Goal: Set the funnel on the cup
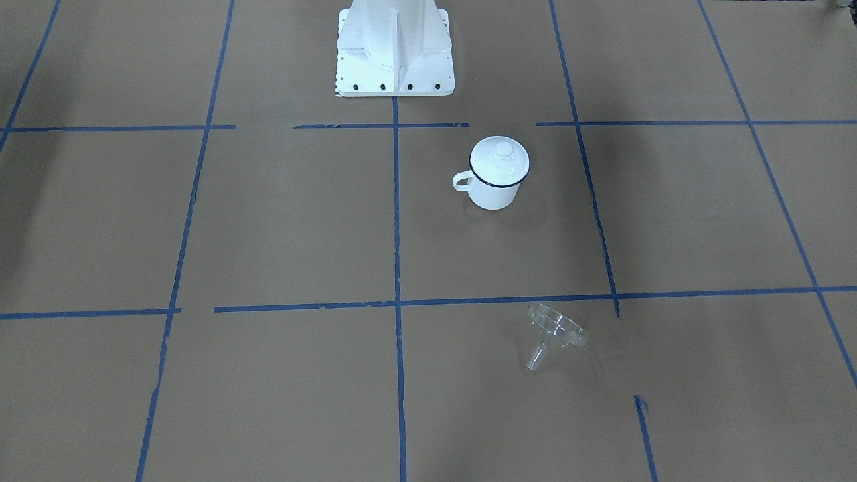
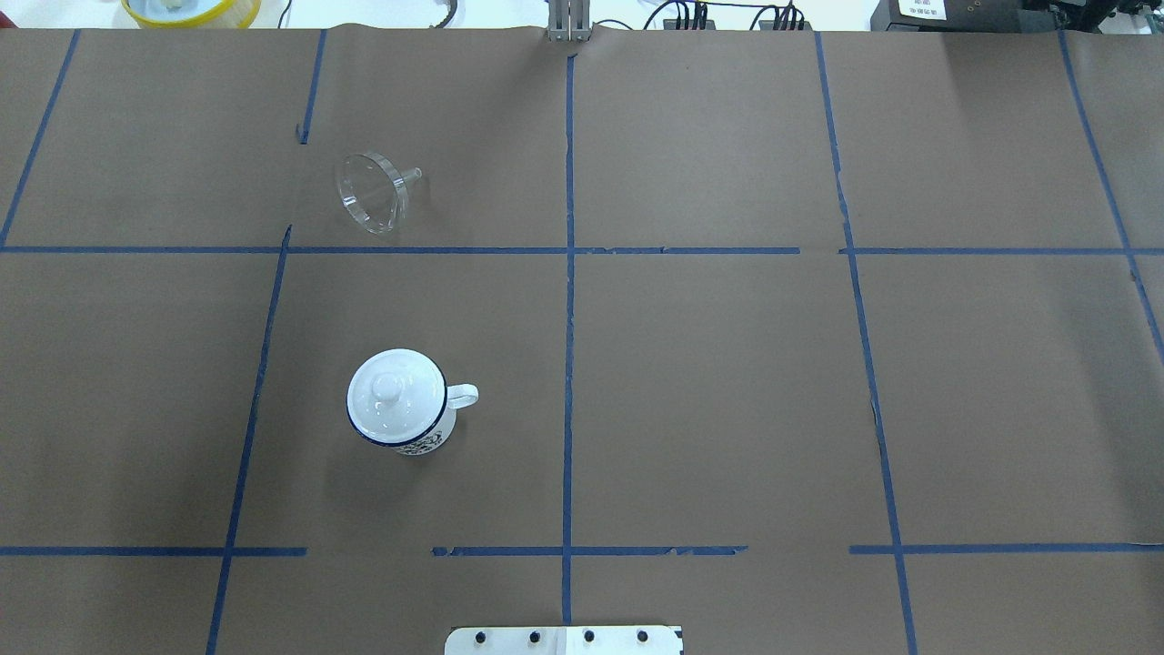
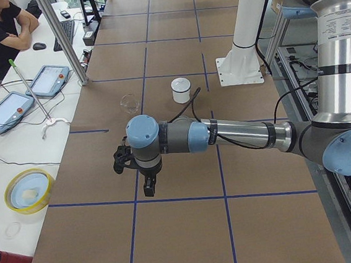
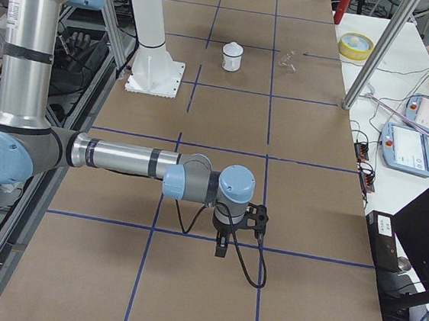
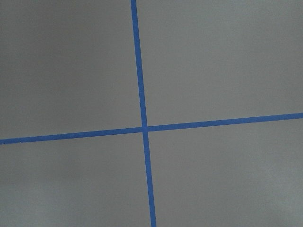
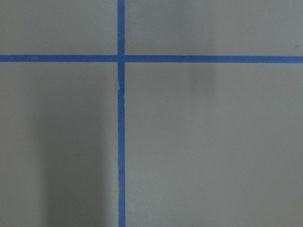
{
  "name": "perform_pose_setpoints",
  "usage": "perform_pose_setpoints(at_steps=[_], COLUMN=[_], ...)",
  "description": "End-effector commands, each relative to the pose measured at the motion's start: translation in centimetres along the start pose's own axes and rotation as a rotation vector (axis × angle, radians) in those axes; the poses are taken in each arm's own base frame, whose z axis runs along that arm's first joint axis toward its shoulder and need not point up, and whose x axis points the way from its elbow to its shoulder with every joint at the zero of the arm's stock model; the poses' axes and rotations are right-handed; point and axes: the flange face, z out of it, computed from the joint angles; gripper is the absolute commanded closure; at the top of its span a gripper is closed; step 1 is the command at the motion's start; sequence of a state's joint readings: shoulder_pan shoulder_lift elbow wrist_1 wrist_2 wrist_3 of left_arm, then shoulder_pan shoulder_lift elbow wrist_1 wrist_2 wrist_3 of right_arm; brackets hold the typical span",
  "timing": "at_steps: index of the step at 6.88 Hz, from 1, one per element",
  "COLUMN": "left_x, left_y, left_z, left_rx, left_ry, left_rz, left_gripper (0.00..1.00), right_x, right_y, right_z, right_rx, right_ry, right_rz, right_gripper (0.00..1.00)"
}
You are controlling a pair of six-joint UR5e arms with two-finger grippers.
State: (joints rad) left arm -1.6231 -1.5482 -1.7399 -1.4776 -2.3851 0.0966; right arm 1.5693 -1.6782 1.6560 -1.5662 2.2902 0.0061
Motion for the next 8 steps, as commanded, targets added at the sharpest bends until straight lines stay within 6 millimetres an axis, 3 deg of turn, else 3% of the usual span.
perform_pose_setpoints(at_steps=[1, 3, 5, 6, 7, 8], left_x=[0.5, 1.1, 1.2, 0.9, 0.7, 3.0], left_y=[-0.3, -1.2, -1.1, -0.1, 1.2, 0.0], left_z=[-0.8, -1.6, -2.9, -3.2, -2.2, -1.4], left_rx=[0.015, -0.003, 0.027, 0.037, 0.023, 0.05], left_ry=[-0.003, -0.009, -0.004, -0.052, -0.04, -0.036], left_rz=[0.02, 0.0, -0.095, -0.116, -0.12, -0.032], left_gripper=[0.0, 0.0, 0.0, 0.0, 0.0, 0.0], right_x=[0.0, 0.0, 0.0, 0.0, 0.0, 0.0], right_y=[0.0, 0.0, 0.0, 0.0, 0.0, 0.0], right_z=[0.0, 0.0, 0.0, 0.0, 0.0, 0.0], right_rx=[0.0, 0.0, 0.0, 0.0, -0.001, -0.001], right_ry=[0.0, 0.0, 0.0, 0.0, 0.0, 0.0], right_rz=[0.0, 0.0, 0.0, 0.0, 0.001, 0.001], right_gripper=[0.0, 0.0, 0.0, 0.0, 0.0, 0.0])
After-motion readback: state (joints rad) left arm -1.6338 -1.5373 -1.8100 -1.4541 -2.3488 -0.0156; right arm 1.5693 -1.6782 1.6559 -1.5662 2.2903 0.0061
